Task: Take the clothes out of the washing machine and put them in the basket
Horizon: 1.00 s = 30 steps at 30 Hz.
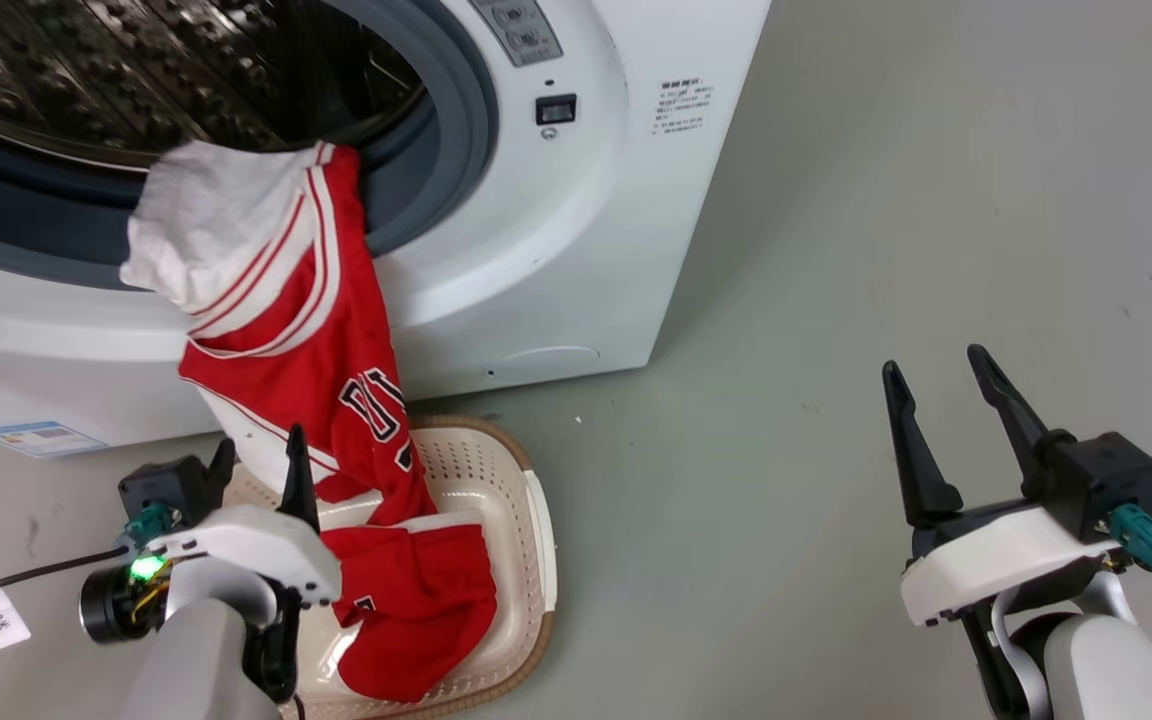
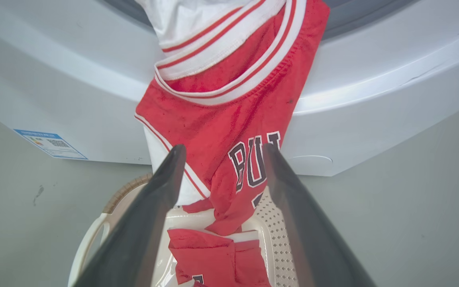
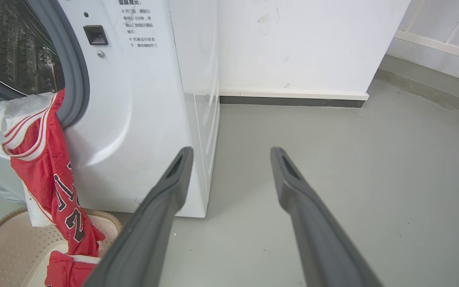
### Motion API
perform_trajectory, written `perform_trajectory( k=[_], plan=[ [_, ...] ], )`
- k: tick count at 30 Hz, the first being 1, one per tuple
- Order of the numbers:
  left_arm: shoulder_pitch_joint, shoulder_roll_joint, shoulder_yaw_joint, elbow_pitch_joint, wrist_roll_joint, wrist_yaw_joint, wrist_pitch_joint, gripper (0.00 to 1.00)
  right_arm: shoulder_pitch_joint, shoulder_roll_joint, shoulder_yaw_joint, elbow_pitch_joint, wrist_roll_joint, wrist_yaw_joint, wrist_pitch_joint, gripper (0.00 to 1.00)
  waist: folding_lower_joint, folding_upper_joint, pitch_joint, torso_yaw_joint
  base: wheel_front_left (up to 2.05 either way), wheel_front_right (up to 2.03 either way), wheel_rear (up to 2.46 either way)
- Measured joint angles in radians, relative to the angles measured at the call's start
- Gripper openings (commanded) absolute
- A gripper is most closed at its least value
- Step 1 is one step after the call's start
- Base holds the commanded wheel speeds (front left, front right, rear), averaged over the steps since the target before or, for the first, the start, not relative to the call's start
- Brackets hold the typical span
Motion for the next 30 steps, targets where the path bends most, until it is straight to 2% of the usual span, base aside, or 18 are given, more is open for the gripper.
perform_trajectory(
  k=[5, 9, 20, 30],
  plan=[
    [-0.007, -0.007, 0.013, -0.044, 0.044, -0.003, 0.000, 1.00, 0.019, 0.000, -0.003, -0.011, 0.003, 0.000, 0.009, 1.00, -0.0001, 0.0000, -0.030, 0.010, 0.00, 0.00, 0.00],
    [-0.055, 0.002, 0.010, -0.015, 0.074, -0.012, 0.000, 1.00, 0.021, 0.000, 0.001, -0.015, 0.007, 0.000, 0.016, 1.00, 0.0000, 0.0000, -0.038, 0.004, 0.00, 0.00, 0.00],
    [-0.249, 0.085, -0.012, 0.238, 0.083, -0.040, 0.043, 1.00, 0.017, 0.000, 0.034, -0.015, 0.030, 0.000, 0.006, 1.00, 0.0000, 0.0000, 0.007, -0.053, 0.00, 0.00, 0.00],
    [-0.412, 0.162, -0.026, 0.368, 0.083, -0.053, 0.084, 1.00, -0.023, 0.000, 0.057, 0.016, 0.058, 0.000, -0.031, 1.00, 0.0001, 0.0000, 0.098, -0.111, 0.00, 0.00, 0.00]
  ],
)
